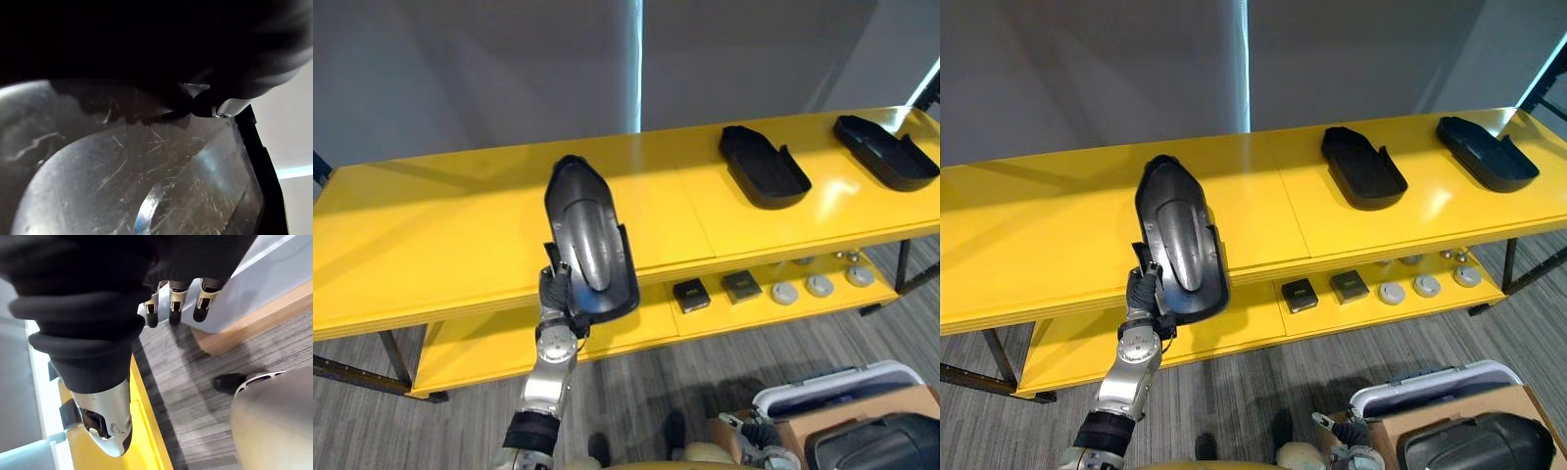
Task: Walk over and take plastic housings, then place them on the shelf
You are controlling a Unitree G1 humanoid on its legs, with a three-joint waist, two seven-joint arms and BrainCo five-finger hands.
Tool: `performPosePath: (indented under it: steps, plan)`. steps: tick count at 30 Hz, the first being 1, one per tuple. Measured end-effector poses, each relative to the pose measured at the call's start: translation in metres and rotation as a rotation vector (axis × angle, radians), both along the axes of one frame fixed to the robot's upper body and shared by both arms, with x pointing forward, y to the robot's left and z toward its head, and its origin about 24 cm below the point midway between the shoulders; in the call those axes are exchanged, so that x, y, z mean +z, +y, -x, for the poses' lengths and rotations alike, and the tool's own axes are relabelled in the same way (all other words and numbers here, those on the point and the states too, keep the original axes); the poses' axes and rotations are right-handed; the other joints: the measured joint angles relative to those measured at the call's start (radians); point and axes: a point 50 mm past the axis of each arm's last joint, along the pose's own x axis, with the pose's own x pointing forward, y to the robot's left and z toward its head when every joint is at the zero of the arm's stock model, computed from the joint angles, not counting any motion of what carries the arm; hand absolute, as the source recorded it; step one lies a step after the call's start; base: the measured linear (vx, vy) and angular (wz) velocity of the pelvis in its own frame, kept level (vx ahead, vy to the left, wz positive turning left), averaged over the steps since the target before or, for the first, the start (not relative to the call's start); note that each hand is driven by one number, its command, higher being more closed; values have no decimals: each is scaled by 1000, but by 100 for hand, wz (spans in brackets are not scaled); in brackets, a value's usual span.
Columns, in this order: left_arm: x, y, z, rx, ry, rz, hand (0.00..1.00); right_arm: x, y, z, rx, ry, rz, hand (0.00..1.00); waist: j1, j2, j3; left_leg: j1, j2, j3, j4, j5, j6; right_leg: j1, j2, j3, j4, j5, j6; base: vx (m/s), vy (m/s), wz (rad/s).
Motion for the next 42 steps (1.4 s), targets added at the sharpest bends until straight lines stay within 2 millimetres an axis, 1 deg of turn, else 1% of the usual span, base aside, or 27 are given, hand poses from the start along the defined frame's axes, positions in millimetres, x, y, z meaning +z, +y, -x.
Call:
performPosePath:
  steps: [1, 2, 3, 4, 5, 6, 7, 8, 10, 11, 13, 15, 18, 20, 21, 23, 24, 26, 28, 29, 31, 35, 38, 42]
  plan:
    - [6, 2, -6, 8, -12, -23, 100, 0, 0, -1, 7, -3, -3, 0, 0, -1, 1, -7, 8, 7, -1, 0, 0, -10, 7, 8, -1, -17, 25, -122, -89, -15]
    - [10, 2, -9, 9, -26, -24, 100, 1, -1, -3, 11, -10, -4, 0, 2, 18, 3, -21, 31, 10, -2, 0, 6, -10, 21, 7, 7, -24, 33, -102, -52, -5]
    - [22, 3, -17, 7, -64, -35, 100, 5, -6, -12, 18, -35, 7, 0, -12, 44, 9, -38, 64, 11, -2, 28, 20, -32, 45, 9, 96, -21, -38, 5, 7, 32]
    - [35, 3, -25, -6, -108, -55, 100, 3, -4, -7, 22, -24, 3, 0, -31, 9, 6, -38, 47, -1, -2, 40, 2, -16, 12, 26, 148, -72, -15, 48, 20, 38]
    - [42, 1, -28, -12, -136, -56, 100, 1, -2, -6, 23, -16, -4, 0, -31, 5, 10, -38, 44, -5, -2, 55, -8, -8, 17, 21, 132, -68, -25, 27, -17, 12]
    - [50, 0, -29, -11, -171, -52, 100, 2, 1, -8, 39, -20, -5, 0, -24, 9, 9, -44, 50, -11, -2, 54, -9, -15, 22, 16, 120, -80, -9, -12, -49, -29]
    - [58, -2, -29, -15, -207, -48, 100, 2, -2, -7, 41, -19, 2, 0, -27, 16, 6, -55, 55, -12, -2, 55, -10, -12, 29, 13, 101, -79, -8, -33, -45, -33]
    - [62, -4, -28, -21, -226, -44, 100, 2, -2, -7, 41, -20, 2, 0, -27, 17, 7, -59, 58, -13, -2, 55, -10, -15, 29, 10, 96, -78, -7, 15, -33, -18]
    - [72, -19, -26, -66, -280, -17, 100, 1, -4, -3, 37, -6, 5, 0, -30, 18, 8, -63, 64, -11, -2, 55, -11, -13, 30, 7, 82, -77, -4, 17, -6, -7]
    - [76, -30, -24, -104, -311, 1, 100, 0, -5, 2, 32, 6, 7, 0, -31, 18, 8, -62, 62, -9, -2, 56, -11, -12, 29, 7, 81, -76, -4, 30, 21, -4]
    - [82, -38, -23, -133, -357, 12, 100, -1, -5, 5, 28, 17, 7, 0, -37, 19, 8, -59, 58, -6, -2, 56, -11, -8, 26, 9, 75, -74, -1, 48, 28, -5]
    - [85, -36, -22, -128, -379, 11, 100, -1, -5, 4, 28, 16, 6, 0, -52, 20, 7, -55, 54, -4, -2, 56, -11, 1, 22, 9, 65, -72, 2, 72, 25, -6]
    - [85, -35, -22, -124, -379, 11, 100, -1, -5, 5, 27, 20, 6, 0, -52, 21, 7, -48, 47, -2, -2, 61, -5, 5, 13, 6, 65, -52, 2, 95, 21, -3]
    - [84, -31, -23, -107, -376, 11, 100, -1, -6, 3, 28, 16, 11, 0, -52, 29, 10, -38, 47, 0, -2, 92, 5, 17, 11, -5, 65, -38, 6, 130, 13, -2]
    - [84, -29, -23, -98, -375, 12, 100, 0, -6, 2, 29, 13, 11, 0, -52, 29, 9, -36, 46, 0, -2, 95, 3, 19, 11, -9, 65, -37, 5, 132, 7, -4]
    - [85, -22, -25, -66, -373, 4, 100, 0, -6, 0, 31, 8, 11, 0, -52, 29, 9, -34, 43, -2, -1, 101, 12, 21, 8, -12, 64, -30, -5, 124, 6, 0]
    - [84, -17, -29, -46, -364, -9, 100, 0, -6, -2, 35, 5, 13, 0, -53, 29, 10, -35, 42, -2, 5, 101, 13, 21, 7, -12, 64, -30, -6, 136, 9, 4]
    - [87, -14, -38, -24, -340, -14, 100, 1, -6, -3, 41, 2, 19, 0, -51, 29, 10, -40, 40, -5, 5, 102, 12, 19, 5, -12, 63, -32, -7, 117, 14, 5]
    - [96, -5, -48, 11, -339, -39, 100, 2, -6, -7, 49, -8, 25, 0, -52, 30, 13, -50, 36, -6, 6, 102, 12, 9, 4, -10, 63, -32, -8, 54, 26, -1]
    - [99, -3, -51, 15, -343, -43, 100, 3, -6, -8, 51, -12, 26, 0, -52, 30, 17, -51, 35, -6, 6, 102, 12, 8, 4, -10, 63, -32, -8, 4, 31, -3]
    - [114, 0, -58, 22, -369, -62, 100, 4, -7, -9, 52, -23, 29, 0, -53, 31, 26, -62, 33, -5, 6, 102, 12, -8, 3, -6, 68, -33, -9, -22, 29, -4]
    - [130, 4, -69, 34, -381, -127, 100, 9, -7, -16, 60, -55, 36, 0, -54, 32, 56, -77, 34, -3, 4, 101, 12, -34, 3, 3, 81, -36, -11, -53, 24, -8]
    - [132, 10, -75, 54, -354, -176, 100, 11, -7, -18, 62, -76, 40, 0, -56, 33, 67, -97, 34, 2, 4, 101, 12, -62, 2, 10, 90, -36, -11, -36, 21, -7]
    - [120, 19, -77, 91, -285, -166, 100, 12, -8, -19, 63, -88, 45, 0, -56, 32, 80, -99, 34, 13, 5, 102, 13, -79, 0, 15, 110, -38, -11, 14, 18, -9]
